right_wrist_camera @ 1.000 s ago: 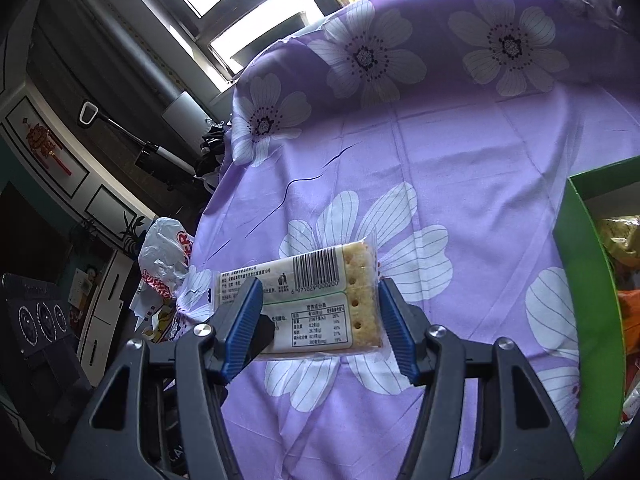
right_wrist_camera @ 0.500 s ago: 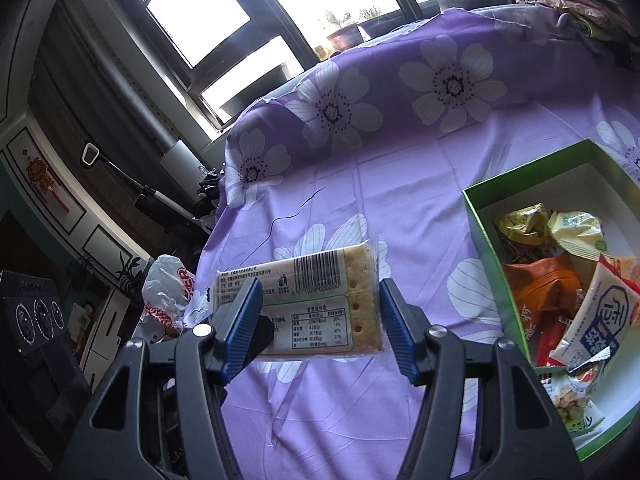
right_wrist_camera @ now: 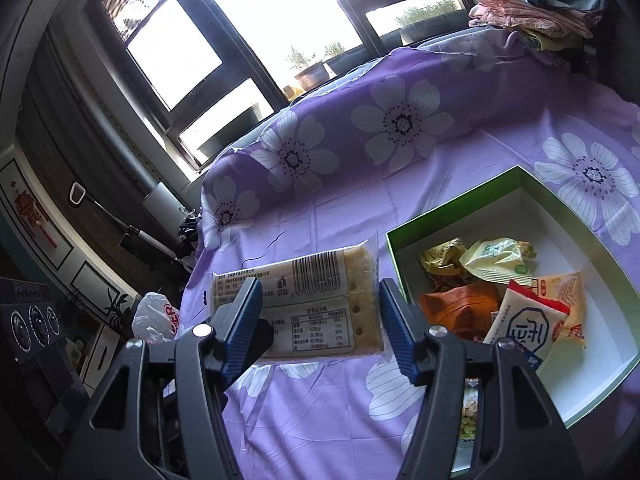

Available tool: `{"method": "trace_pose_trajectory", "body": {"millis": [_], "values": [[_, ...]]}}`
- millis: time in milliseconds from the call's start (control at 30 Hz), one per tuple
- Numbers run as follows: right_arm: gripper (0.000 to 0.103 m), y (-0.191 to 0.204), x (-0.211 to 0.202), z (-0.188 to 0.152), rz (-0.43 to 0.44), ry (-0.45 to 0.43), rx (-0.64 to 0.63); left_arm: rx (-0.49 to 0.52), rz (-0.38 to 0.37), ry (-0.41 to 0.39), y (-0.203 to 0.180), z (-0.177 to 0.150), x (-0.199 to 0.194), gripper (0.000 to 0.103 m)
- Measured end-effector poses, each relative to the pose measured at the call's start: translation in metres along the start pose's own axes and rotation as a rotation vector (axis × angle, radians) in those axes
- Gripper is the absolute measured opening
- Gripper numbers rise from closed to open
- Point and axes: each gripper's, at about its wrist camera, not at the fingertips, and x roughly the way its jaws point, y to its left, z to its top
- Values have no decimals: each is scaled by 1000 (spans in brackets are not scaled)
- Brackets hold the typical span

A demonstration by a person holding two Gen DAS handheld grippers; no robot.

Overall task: Organize snacks
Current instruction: 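Carry the cracker pack over the green box and lower it inside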

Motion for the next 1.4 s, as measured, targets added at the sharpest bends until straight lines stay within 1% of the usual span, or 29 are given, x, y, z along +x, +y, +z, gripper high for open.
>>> {"method": "trace_pose_trajectory", "body": {"millis": [367,500,667,833,1067,1400], "values": [[61,-56,-24,9,-53,-54,126,83,-69,44,-49,6,35,45],[61,-75,-28,10,-87,-64,168,102,-96,75,-63,5,52,45],[61,-97,-28,10,-140,-56,233,110,-136,121,-74,3,73,45],[61,-109,-27,10,-224,-36,271,105,-195,178,-80,-2,93,45],[61,-125,-20,8,-285,0,310,85,-231,236,-83,-8,113,45],[61,-137,-11,4,-364,55,337,46,-263,307,-83,-18,135,45]]}}
